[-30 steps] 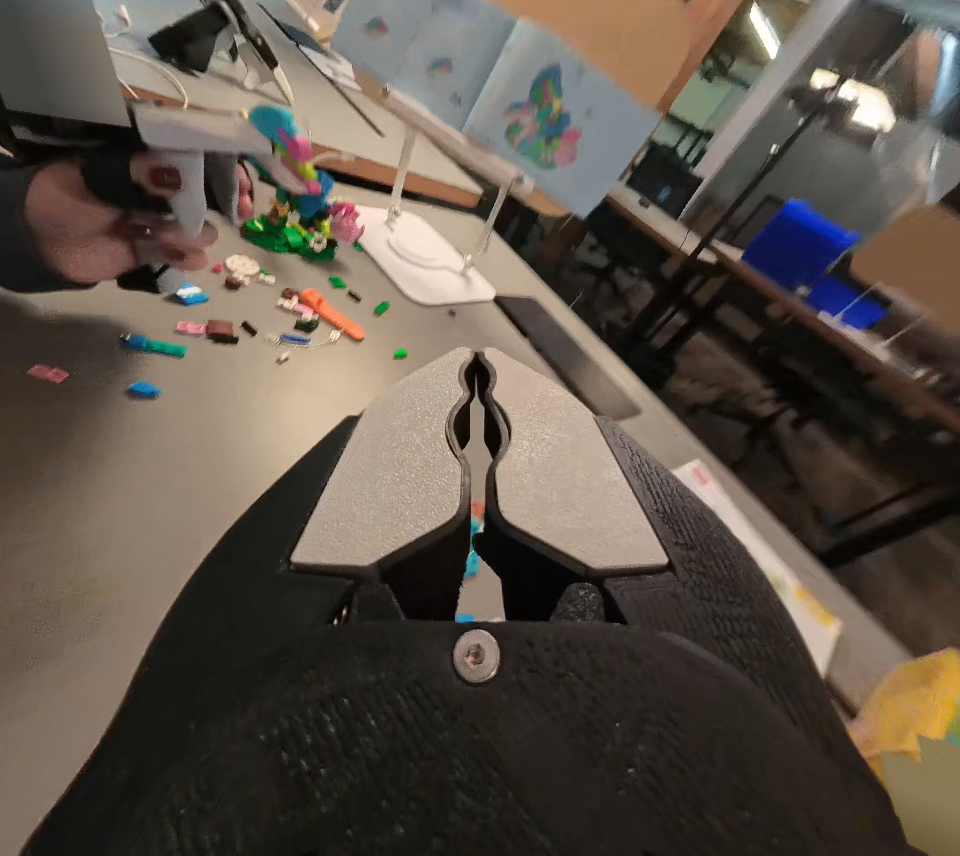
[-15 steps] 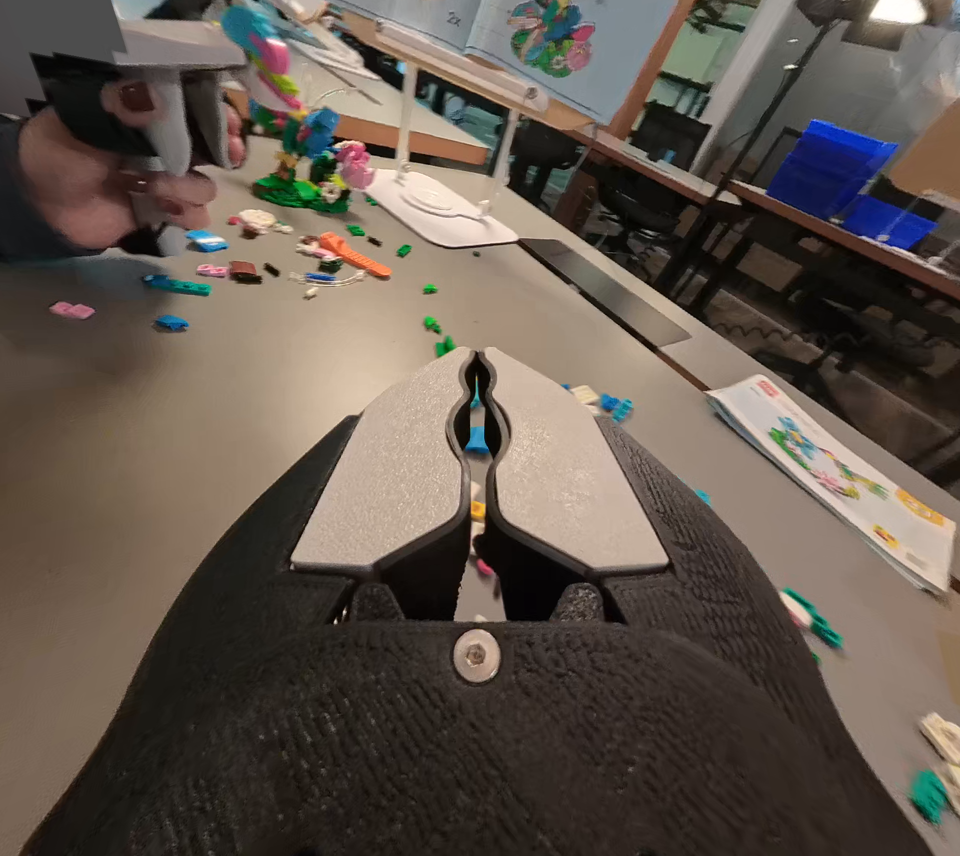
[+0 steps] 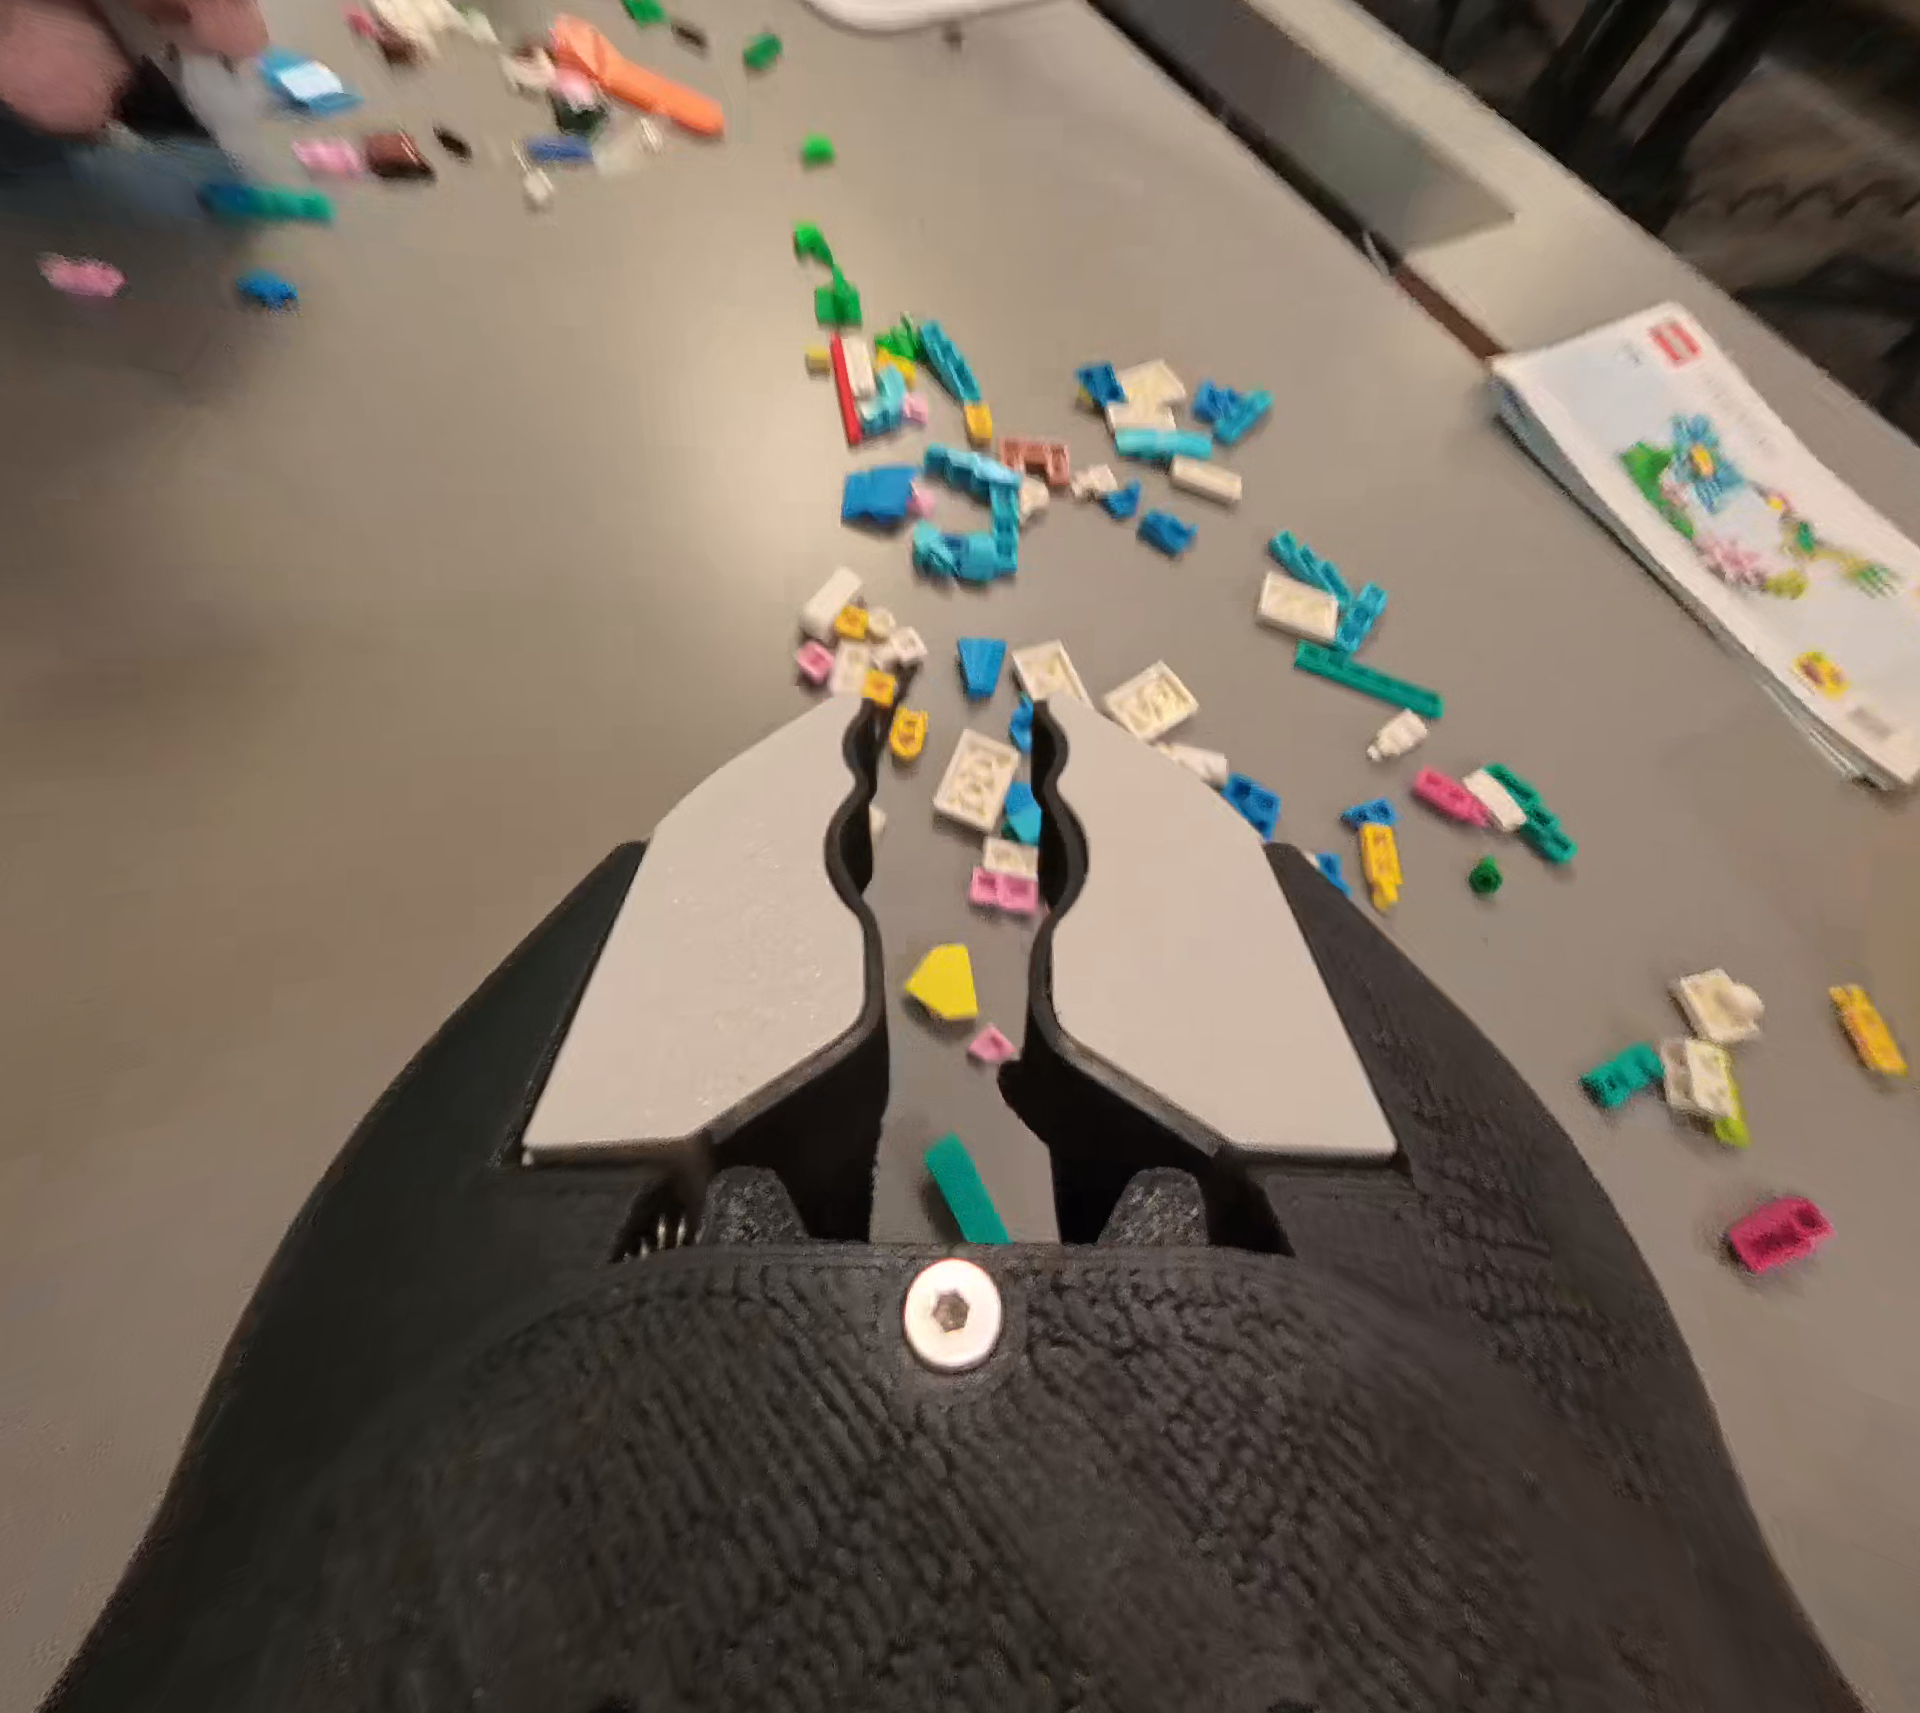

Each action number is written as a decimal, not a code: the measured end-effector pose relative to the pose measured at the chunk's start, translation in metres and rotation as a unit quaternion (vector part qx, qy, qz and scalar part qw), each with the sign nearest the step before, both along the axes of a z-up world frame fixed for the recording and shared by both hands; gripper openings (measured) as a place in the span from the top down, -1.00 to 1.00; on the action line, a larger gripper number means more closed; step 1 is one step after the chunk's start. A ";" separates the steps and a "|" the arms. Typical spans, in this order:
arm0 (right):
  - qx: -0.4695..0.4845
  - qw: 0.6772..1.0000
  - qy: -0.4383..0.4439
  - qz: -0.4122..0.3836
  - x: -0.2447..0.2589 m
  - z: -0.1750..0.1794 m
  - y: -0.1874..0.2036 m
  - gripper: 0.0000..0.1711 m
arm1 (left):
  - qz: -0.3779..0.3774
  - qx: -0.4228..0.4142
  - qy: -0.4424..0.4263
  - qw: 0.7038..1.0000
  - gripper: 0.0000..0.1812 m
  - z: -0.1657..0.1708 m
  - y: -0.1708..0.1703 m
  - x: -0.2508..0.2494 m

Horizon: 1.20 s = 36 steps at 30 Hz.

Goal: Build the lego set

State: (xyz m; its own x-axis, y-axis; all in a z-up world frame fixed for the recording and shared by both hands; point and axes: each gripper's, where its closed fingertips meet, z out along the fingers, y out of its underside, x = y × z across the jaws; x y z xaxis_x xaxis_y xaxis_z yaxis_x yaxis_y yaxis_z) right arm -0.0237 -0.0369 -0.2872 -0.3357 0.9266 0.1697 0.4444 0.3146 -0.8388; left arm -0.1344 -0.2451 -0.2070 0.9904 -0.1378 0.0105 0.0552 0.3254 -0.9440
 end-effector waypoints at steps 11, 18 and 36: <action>-0.033 0.986 -0.163 -0.026 0.057 -0.024 0.013 0.88 | -0.006 -0.006 -0.012 1.000 0.91 -0.003 0.002 0.002; -0.057 0.989 -0.135 -0.036 0.060 -0.037 -0.008 0.83 | -0.016 -0.013 -0.011 1.000 0.91 -0.006 0.005 0.006; -0.166 0.951 -0.258 -0.048 0.051 -0.061 -0.021 0.83 | -0.035 -0.025 -0.001 0.999 0.91 -0.009 0.008 0.014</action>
